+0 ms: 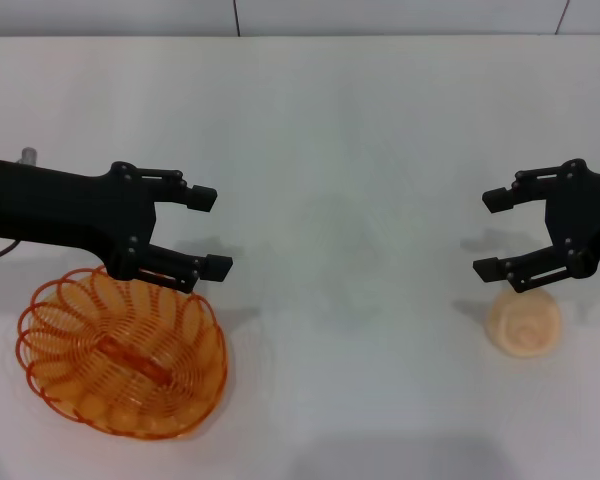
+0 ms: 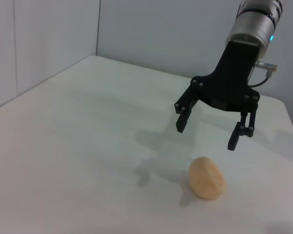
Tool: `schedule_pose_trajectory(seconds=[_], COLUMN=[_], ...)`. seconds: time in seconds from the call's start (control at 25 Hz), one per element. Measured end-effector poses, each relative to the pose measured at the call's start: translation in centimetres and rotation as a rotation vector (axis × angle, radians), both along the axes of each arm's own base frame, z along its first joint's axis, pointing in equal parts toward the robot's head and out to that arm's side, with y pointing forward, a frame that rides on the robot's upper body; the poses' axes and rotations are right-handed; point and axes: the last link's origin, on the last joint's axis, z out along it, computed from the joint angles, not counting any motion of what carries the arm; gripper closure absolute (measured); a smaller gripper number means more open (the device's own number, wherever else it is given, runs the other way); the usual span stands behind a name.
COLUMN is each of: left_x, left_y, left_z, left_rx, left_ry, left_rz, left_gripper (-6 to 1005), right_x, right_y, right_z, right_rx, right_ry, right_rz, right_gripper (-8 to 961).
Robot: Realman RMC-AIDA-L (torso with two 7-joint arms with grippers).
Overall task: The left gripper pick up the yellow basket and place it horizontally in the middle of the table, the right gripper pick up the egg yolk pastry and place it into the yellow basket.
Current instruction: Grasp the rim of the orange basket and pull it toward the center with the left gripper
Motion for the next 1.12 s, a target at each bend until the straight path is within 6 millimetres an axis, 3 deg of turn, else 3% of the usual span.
schedule_pose_trajectory(seconds=[0.64,0.84,1.12], left_x=[-0.4,-0.9,-1.7], left_y=[0.0,0.6,1.1], left_z=[0.8,2.8,5.9], left_rx=[0.005,0.008,0.047], left_ry=[-0.002,0.083,0.351], left_rz=[0.068,0.229,0.437], left_gripper=[112,112,111], right_x=[0.3,0.7,0.8], right_y=[-0.2,-0.3,-0.4], right_z=[0.0,0.3,0.6], right_rx=[0.005,0.018,0.034], right_ry=[0.009,0.016,0.036], right_rz=[-0.005,-0.016,-0.014], right_gripper=[113,113,113])
